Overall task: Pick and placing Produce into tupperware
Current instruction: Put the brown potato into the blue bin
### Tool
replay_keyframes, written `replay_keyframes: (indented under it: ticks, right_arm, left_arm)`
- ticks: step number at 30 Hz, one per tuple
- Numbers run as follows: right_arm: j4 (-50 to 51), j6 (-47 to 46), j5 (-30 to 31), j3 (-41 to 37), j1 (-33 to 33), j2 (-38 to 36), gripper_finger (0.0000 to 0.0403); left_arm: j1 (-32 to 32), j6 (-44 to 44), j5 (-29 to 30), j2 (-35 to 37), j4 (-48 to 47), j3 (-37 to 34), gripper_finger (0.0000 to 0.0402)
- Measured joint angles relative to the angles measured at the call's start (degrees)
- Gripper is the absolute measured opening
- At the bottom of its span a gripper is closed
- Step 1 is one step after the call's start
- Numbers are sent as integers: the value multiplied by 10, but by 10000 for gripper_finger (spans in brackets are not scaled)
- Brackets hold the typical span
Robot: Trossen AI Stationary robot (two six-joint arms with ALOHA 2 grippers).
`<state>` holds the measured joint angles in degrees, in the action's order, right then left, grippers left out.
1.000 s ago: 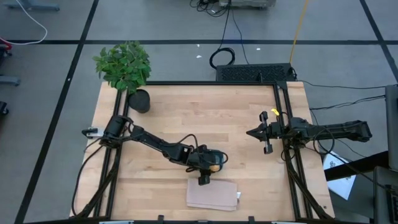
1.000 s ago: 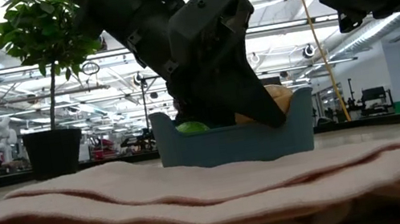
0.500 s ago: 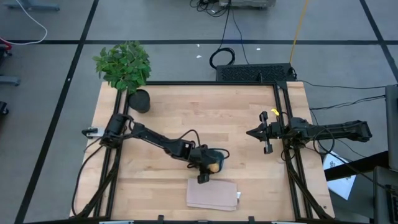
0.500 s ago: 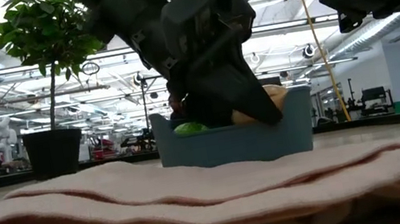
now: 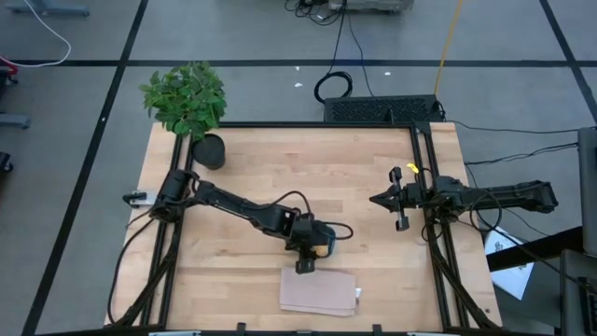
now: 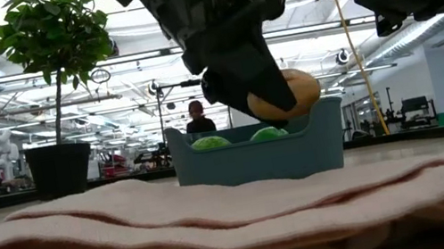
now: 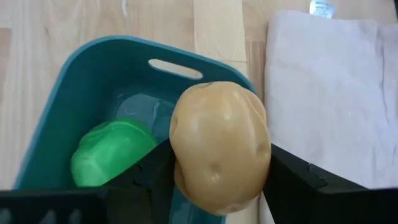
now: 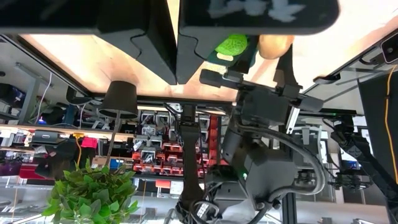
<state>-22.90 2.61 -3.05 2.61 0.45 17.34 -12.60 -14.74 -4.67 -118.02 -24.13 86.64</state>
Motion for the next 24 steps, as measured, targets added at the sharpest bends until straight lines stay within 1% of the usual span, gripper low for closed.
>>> replay_keyframes:
  ticks: [4,6,14,19,24]
  right_arm:
    - [0,0,0,0,0,0,0]
    - [0,0,0,0,0,0,0]
    - [-8,6,0,0,0,0,0]
    - [-8,7,0,0,0,0,0]
    - [-8,7,0,0,0,0,0]
  left_arm:
    - [5,12,-1,0,-16,3,178]
    - [8,12,-6,0,-23,3,175]
    - [13,9,-29,0,-28,3,193]
    - [13,14,-28,0,-23,3,194]
    - [8,31,-8,0,-12,3,195]
